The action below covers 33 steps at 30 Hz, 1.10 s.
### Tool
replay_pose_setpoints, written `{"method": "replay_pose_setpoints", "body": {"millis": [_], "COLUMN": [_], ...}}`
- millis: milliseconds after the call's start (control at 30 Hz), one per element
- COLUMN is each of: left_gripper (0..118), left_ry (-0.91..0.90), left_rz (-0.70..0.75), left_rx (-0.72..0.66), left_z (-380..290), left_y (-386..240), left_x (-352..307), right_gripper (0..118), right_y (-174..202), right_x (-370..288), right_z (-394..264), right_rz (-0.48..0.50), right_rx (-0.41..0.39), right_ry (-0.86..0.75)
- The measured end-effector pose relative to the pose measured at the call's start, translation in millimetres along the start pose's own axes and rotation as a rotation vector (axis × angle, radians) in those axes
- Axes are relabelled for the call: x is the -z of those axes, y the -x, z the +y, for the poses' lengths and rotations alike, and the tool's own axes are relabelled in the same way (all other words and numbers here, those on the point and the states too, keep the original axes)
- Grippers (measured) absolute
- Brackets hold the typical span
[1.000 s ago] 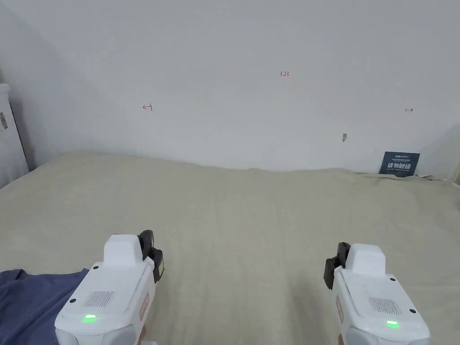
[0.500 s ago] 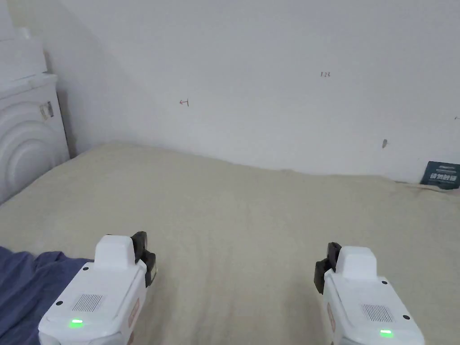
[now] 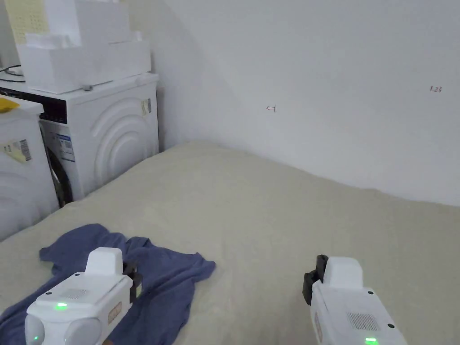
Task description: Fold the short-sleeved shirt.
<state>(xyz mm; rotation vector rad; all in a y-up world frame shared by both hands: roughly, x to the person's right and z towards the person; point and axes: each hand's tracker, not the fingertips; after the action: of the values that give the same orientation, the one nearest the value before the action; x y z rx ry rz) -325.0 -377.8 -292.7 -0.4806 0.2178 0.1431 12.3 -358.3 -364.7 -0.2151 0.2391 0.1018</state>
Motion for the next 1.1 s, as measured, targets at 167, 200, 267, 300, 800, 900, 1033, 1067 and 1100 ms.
{"method": "replay_pose_setpoints", "body": {"millis": [167,200,267,300,800,900,1033,1067,1100], "left_gripper": [0,0,2,9,75,52,20,7,5], "left_ry": [0.143,0.182,0.257,0.266,0.451,0.444,0.437,0.440,0.443], "left_rz": [-0.005,-0.008,-0.025,-0.026,0.046,0.035,0.009,-0.002,0.015], "left_rx": [-0.050,-0.049,-0.074,-0.098,0.068,0.108,0.154,0.142,0.132], "left_z": [-18.1,-19.4,-25.7,-27.8,-43.8,-42.9,-44.4,-45.0,-45.8], "left_y": [38.3,39.6,46.2,48.6,78.0,76.0,42.9,40.8,39.2], "left_x": [31.2,31.5,48.9,56.1,177.9,180.9,138.6,137.8,136.9], "right_gripper": [1,1,1,1,1,1,1,1,1], "right_y": [25.0,29.0,34.5,36.3,35.8,35.9,41.2,40.7,40.9], "right_x": [15.6,18.5,25.4,28.0,55.0,56.3,51.4,52.3,52.2], "right_z": [-4.8,-6.1,-9.7,-11.0,-30.8,-31.9,-30.4,-31.8,-32.7], "right_rz": [0.049,0.058,0.067,0.072,0.068,0.067,0.064,0.066,0.067], "right_rx": [-0.027,-0.032,-0.046,-0.052,-0.103,-0.103,-0.103,-0.101,-0.099], "right_ry": [0.036,0.042,0.055,0.061,0.136,0.138,0.141,0.143,0.144]}}
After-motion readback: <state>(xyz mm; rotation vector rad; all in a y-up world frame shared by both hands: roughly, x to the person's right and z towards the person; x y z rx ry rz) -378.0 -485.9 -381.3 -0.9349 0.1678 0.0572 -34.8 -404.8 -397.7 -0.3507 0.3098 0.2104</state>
